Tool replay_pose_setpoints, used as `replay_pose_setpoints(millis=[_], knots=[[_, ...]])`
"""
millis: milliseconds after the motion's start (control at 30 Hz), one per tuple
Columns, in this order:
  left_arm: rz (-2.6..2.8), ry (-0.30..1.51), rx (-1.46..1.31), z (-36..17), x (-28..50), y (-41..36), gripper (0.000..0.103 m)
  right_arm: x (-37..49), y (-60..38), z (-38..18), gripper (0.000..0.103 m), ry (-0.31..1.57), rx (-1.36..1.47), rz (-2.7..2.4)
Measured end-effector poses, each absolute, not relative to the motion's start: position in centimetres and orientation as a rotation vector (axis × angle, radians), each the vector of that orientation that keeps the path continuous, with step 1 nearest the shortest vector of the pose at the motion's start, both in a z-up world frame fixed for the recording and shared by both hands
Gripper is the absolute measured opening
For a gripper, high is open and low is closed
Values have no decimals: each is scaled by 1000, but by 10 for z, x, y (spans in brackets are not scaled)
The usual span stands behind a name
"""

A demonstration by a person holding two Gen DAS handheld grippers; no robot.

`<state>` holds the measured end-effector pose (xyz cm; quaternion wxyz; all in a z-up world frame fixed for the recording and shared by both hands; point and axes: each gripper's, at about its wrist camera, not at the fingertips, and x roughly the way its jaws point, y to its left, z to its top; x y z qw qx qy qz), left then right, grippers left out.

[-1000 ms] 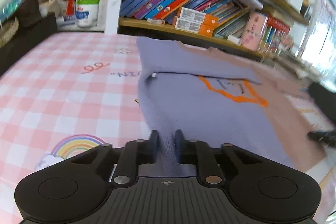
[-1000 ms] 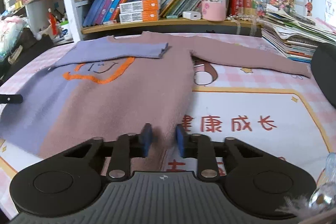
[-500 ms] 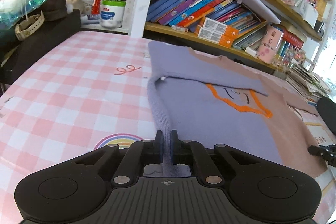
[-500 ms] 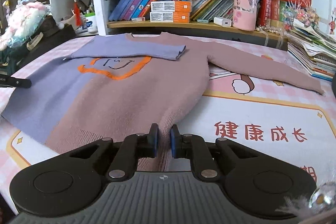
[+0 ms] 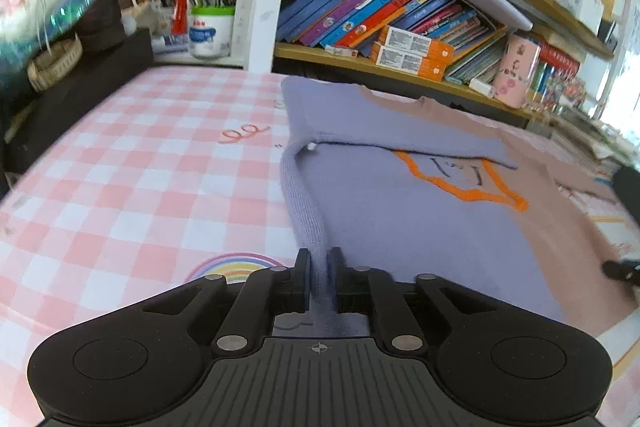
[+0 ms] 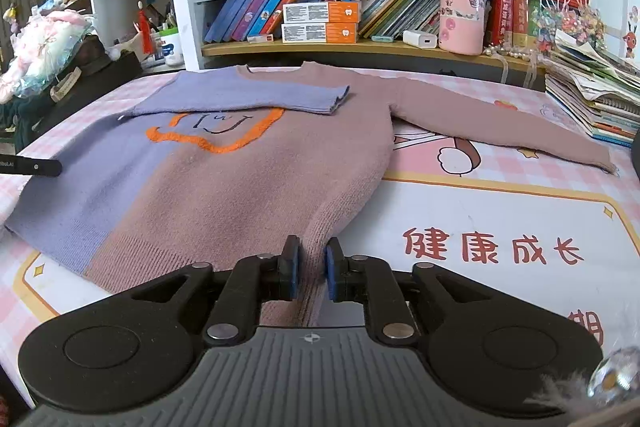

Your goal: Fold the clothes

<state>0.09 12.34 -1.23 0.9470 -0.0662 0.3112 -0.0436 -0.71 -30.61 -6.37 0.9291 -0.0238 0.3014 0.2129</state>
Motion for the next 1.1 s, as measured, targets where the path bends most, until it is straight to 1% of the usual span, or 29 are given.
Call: replay_pose_setpoints(millis=[33,67,233,367,400,433,467,500,533,600,733,800,900,933,967,1100], knots=[[-79,621,-121,-9,-1,123,15,-7,-310,-63,19,614,-45,426],[-73,598,-105,-5,-4,122,15,-6,-313,-62,20,611,-41,417],[-88,494,-73,14,-14,109,15,-4,-330,-58,20,596,-22,368],[-147,471,-21,14,-14,87,16,1,-345,-53,20,581,-8,325],[-163,471,-10,14,-13,82,24,5,-348,-52,20,575,-5,311],[-179,473,-5,13,-12,77,38,9,-352,-50,21,570,-2,296],[-191,474,-2,12,-11,72,46,17,-359,-48,24,564,14,273],[-201,474,1,11,-11,68,60,28,-366,-45,24,561,36,246],[-210,473,7,10,-10,64,65,42,-376,-42,24,560,61,214],[-218,479,39,7,-8,55,67,73,-396,-37,24,554,104,130],[-216,498,110,4,-3,40,68,131,-432,-37,25,579,184,-16],[-211,498,135,4,-1,36,69,152,-447,-39,27,594,206,-69],[-224,489,156,1,-1,31,78,172,-465,-43,38,612,213,-133],[-229,487,162,-1,-2,29,79,178,-471,-44,42,618,215,-154],[-228,487,174,-3,-2,27,79,181,-475,-45,44,625,212,-158],[-232,508,219,-9,0,20,80,191,-485,-51,44,640,211,-181]])
